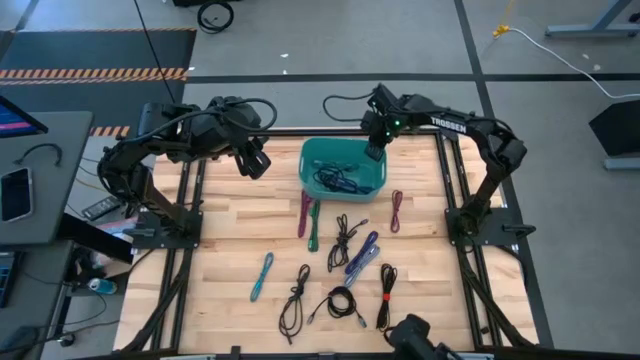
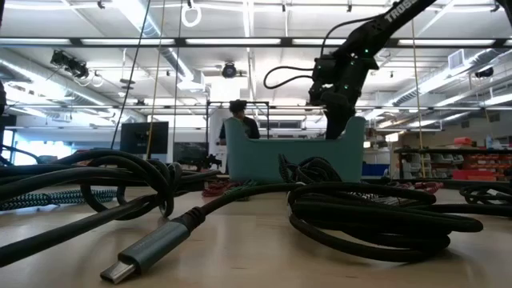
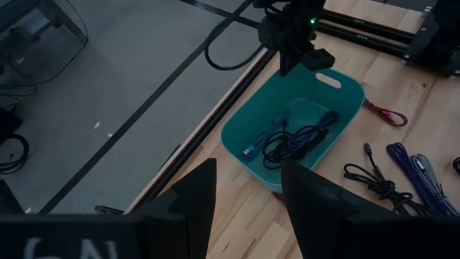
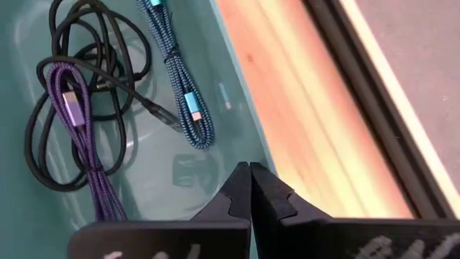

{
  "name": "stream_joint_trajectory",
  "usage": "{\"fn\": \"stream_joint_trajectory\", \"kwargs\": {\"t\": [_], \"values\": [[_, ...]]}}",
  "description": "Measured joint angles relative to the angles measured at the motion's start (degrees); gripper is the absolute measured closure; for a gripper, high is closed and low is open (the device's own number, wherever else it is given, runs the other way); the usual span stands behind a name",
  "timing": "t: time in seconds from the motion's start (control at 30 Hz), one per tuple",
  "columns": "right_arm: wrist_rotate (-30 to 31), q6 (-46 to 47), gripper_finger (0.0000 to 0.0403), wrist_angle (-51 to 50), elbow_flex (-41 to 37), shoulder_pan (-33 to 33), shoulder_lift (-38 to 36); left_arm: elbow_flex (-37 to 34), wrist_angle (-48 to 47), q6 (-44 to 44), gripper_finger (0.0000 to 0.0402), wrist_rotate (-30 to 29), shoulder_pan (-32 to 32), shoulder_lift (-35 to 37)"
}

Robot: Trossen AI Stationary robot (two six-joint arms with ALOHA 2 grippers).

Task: Pick and place USB-C Cables
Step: Put the top blue charger cable into the light blue bin, then put the right pink charger cable into the light blue bin

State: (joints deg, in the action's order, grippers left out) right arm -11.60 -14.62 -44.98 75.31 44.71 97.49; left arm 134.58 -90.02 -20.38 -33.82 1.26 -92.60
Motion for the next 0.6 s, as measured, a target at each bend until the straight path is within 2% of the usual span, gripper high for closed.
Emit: {"fn": "stream_joint_trajectory", "kwargs": {"t": [0.33,0.43,0.6], "values": [[-0.25,-0.95,0.0403,0.54,0.00,3.46,0.00,0.00,0.00,0.00,0.0237,0.00,0.00,0.00],[-2.35,0.14,0.0403,0.45,0.00,3.54,-0.13,0.00,0.00,-0.01,0.0237,0.00,0.00,0.00],[-4.11,2.05,0.0403,-0.19,0.42,0.18,-2.62,0.00,0.00,0.02,0.0237,0.01,0.01,0.00]]}}
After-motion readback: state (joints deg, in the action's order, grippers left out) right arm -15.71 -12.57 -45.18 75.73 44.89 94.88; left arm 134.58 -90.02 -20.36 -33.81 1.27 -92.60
